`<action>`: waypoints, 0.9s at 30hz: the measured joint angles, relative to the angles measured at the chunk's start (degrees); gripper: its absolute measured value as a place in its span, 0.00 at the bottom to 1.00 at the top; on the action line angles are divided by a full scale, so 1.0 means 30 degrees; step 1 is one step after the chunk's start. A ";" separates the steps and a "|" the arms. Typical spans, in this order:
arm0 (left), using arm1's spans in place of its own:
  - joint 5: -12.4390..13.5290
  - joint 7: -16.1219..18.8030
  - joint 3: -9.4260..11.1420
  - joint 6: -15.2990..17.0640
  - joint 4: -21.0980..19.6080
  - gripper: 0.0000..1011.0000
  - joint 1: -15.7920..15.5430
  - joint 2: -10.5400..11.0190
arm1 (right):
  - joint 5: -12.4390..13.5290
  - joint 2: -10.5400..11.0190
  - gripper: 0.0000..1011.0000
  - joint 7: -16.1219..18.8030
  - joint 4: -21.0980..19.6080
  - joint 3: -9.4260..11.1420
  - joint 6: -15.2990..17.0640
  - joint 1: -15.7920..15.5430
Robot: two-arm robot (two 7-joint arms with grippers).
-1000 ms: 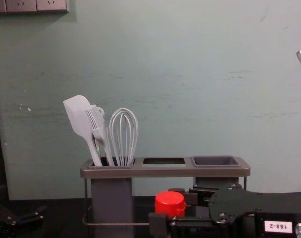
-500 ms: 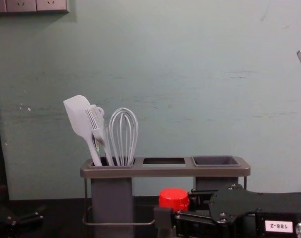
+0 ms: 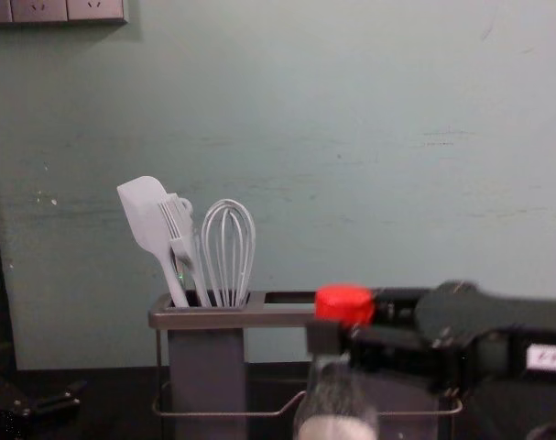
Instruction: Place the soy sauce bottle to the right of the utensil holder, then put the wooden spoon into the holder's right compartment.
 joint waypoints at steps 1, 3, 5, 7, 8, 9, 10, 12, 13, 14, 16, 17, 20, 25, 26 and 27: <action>0.0000 0.0000 0.0000 -0.0001 0.0000 0.99 0.0000 0.0000 | 0.0076 0.0115 0.38 -0.0040 -0.0199 0.0138 -0.0018 -0.0097; 0.0000 0.0000 0.0000 -0.0002 0.0000 0.99 0.0000 0.0000 | 0.0289 0.0511 0.38 -0.0168 -0.0677 0.0535 -0.0071 -0.0405; 0.0000 0.0000 0.0001 -0.0002 0.0000 0.99 0.0001 0.0000 | 0.0484 0.0966 0.38 -0.0301 -0.1144 0.0985 -0.0179 -0.0771; 0.0000 0.0001 0.0002 -0.0001 0.0000 0.99 0.0000 0.0000 | 0.0517 0.1316 0.38 -0.0402 -0.1408 0.1291 -0.0325 -0.1051; 0.0001 0.0000 0.0001 0.0000 0.0000 0.99 0.0000 0.0000 | 0.0532 0.1490 0.38 -0.0418 -0.1527 0.1442 -0.0413 -0.1183; 0.0000 0.0000 0.0001 -0.0001 0.0000 0.99 0.0000 0.0000 | 0.0561 0.1686 0.38 -0.0439 -0.1639 0.1629 -0.0510 -0.1352; -0.0001 0.0000 0.0000 0.0000 0.0000 0.99 0.0000 0.0000 | 0.0644 0.2057 0.38 -0.0536 -0.1782 0.2025 -0.0698 -0.1701; 0.0001 0.0000 -0.0001 -0.0001 0.0000 0.99 -0.0001 0.0000 | 0.0756 0.2419 0.38 -0.0591 -0.1866 0.2431 -0.0833 -0.2073; 0.0001 0.0000 0.0001 -0.0001 0.0000 0.99 0.0000 0.0000 | 0.0846 0.2766 0.38 -0.0721 -0.1888 0.2841 -0.0914 -0.2435; -0.0001 0.0000 0.0000 -0.0001 0.0000 0.99 0.0000 0.0000 | 0.0914 0.2917 0.38 -0.0760 -0.1891 0.3044 -0.0960 -0.2622; 0.0001 0.0000 0.0002 -0.0001 0.0000 0.99 0.0000 0.0000 | 0.1103 0.3329 0.38 -0.0901 -0.1790 0.3678 -0.1116 -0.3199; 0.0000 0.0000 0.0000 -0.0001 0.0000 0.99 0.0000 0.0000 | 0.1169 0.3459 0.38 -0.0949 -0.1715 0.3917 -0.1177 -0.3403; 0.0000 0.0000 0.0001 -0.0001 0.0000 0.99 0.0000 0.0000 | 0.1305 0.3777 0.38 -0.1116 -0.1301 0.4642 -0.1396 -0.3976; 0.0000 0.0000 0.0001 -0.0001 0.0000 0.99 0.0001 0.0000 | 0.1308 0.3725 0.38 -0.1306 -0.0371 0.5358 -0.1572 -0.4171; -0.0001 0.0000 0.0001 -0.0001 0.0000 0.99 0.0000 0.0000 | 0.1279 0.3684 0.38 -0.1313 -0.0271 0.5391 -0.1579 -0.4145; 0.0000 0.0000 0.0001 -0.0001 0.0000 0.99 -0.0001 0.0000 | 0.1231 0.3617 0.38 -0.1320 -0.0113 0.5432 -0.1586 -0.4086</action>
